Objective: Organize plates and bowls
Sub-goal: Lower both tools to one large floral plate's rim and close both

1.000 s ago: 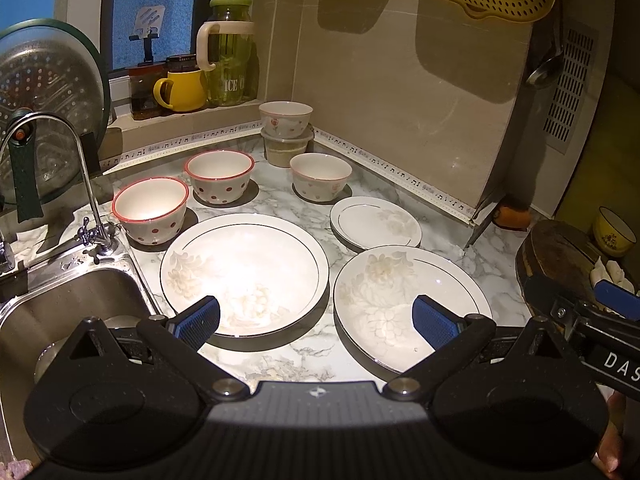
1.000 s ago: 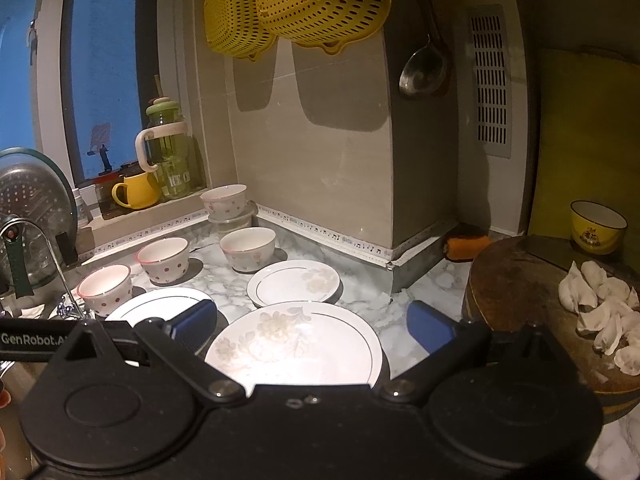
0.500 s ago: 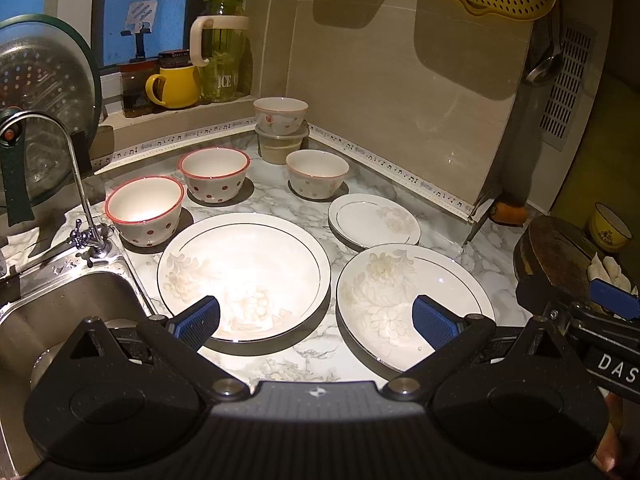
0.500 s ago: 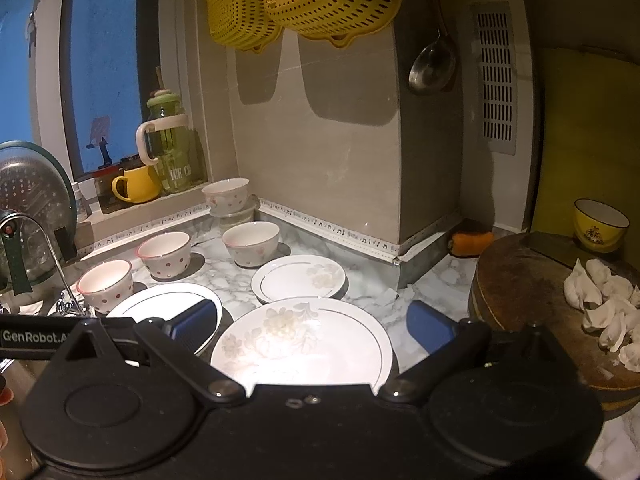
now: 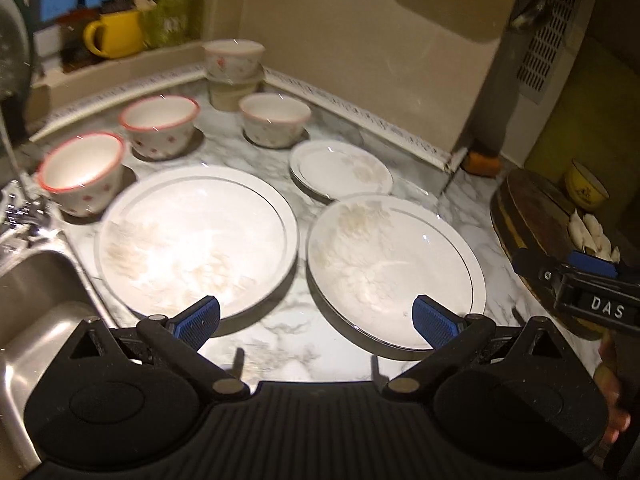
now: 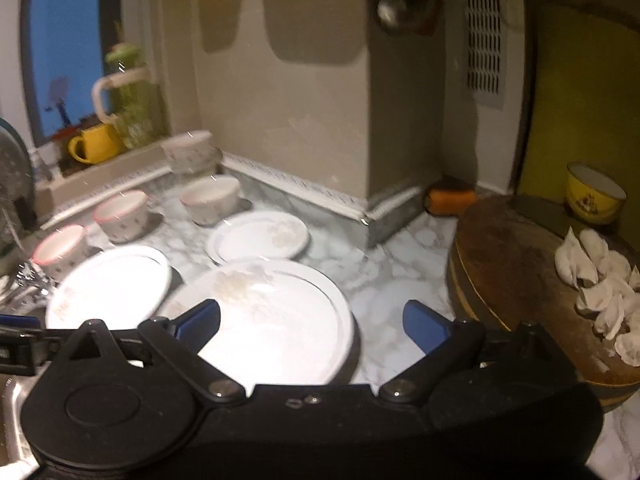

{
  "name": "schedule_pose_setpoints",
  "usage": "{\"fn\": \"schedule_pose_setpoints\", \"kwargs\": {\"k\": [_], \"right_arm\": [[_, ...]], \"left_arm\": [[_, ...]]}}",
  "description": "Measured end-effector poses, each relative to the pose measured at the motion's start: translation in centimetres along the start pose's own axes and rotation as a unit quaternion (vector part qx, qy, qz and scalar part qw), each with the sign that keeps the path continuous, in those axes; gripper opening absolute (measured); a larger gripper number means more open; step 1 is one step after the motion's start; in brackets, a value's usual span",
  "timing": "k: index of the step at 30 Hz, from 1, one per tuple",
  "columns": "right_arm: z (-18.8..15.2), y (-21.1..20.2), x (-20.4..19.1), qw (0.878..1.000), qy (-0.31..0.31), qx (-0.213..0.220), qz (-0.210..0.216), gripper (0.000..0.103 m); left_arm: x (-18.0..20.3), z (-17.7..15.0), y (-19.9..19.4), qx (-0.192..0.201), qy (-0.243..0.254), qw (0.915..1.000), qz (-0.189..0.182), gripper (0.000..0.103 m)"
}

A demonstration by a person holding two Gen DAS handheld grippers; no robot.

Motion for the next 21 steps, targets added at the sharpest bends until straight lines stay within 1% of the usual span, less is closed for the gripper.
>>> {"fn": "schedule_pose_setpoints", "kwargs": {"k": [4, 5, 6, 8, 10, 13, 14, 15, 19, 20, 21], "right_arm": [[0.0, 2.5, 2.1, 0.999, -0.008, -0.036, -0.001, 0.094], [0.0, 3.2, 2.5, 0.999, -0.012, -0.045, 0.0, 0.09], [0.1, 3.9, 2.9, 0.998, -0.015, -0.056, 0.004, 0.085], [0.1, 5.4, 3.3, 0.997, -0.027, -0.073, 0.023, 0.082], [0.2, 6.8, 3.7, 0.995, -0.038, -0.086, 0.033, 0.081], [0.3, 9.0, 4.6, 0.992, -0.045, -0.108, 0.049, 0.079], [0.2, 9.7, 4.8, 0.991, -0.046, -0.115, 0.054, 0.077], [0.2, 10.2, 5.0, 0.99, -0.046, -0.123, 0.058, 0.074], [0.2, 12.0, 5.8, 0.986, -0.038, -0.144, 0.081, 0.07], [0.2, 12.3, 5.9, 0.985, -0.035, -0.148, 0.085, 0.068], [0.2, 12.7, 6.1, 0.984, -0.031, -0.153, 0.089, 0.064]], "left_arm": [[0.5, 0.1, 2.8, -0.03, -0.006, 0.9995, 0.003, 0.103], [0.6, 0.1, 3.5, -0.037, -0.009, 0.9992, 0.006, 0.102], [0.6, 0.2, 4.2, -0.044, -0.011, 0.9989, 0.01, 0.102], [0.7, 0.2, 5.5, -0.059, -0.02, 0.9977, 0.026, 0.102], [0.7, 0.2, 6.5, -0.074, -0.035, 0.9962, 0.03, 0.102], [1.2, 0.2, 7.7, -0.087, -0.038, 0.9948, 0.036, 0.101], [1.3, 0.1, 8.1, -0.09, -0.04, 0.9945, 0.035, 0.101], [1.6, 0.1, 8.4, -0.092, -0.039, 0.9943, 0.037, 0.1], [2.4, 0.4, 9.4, -0.094, -0.035, 0.9942, 0.037, 0.095], [2.5, 0.5, 9.7, -0.097, -0.037, 0.9939, 0.036, 0.093], [2.6, 0.6, 10.0, -0.1, -0.038, 0.9935, 0.037, 0.085]]}}
Point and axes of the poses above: each gripper's, at about its wrist camera, not at the fingertips, and y roughly the way its jaws point, x to its right, z to its top, the point moved 2 cm from there along y, roughly the way its jaws point, and after that the axes turned 5 degrees about z, right-handed, at the moved point
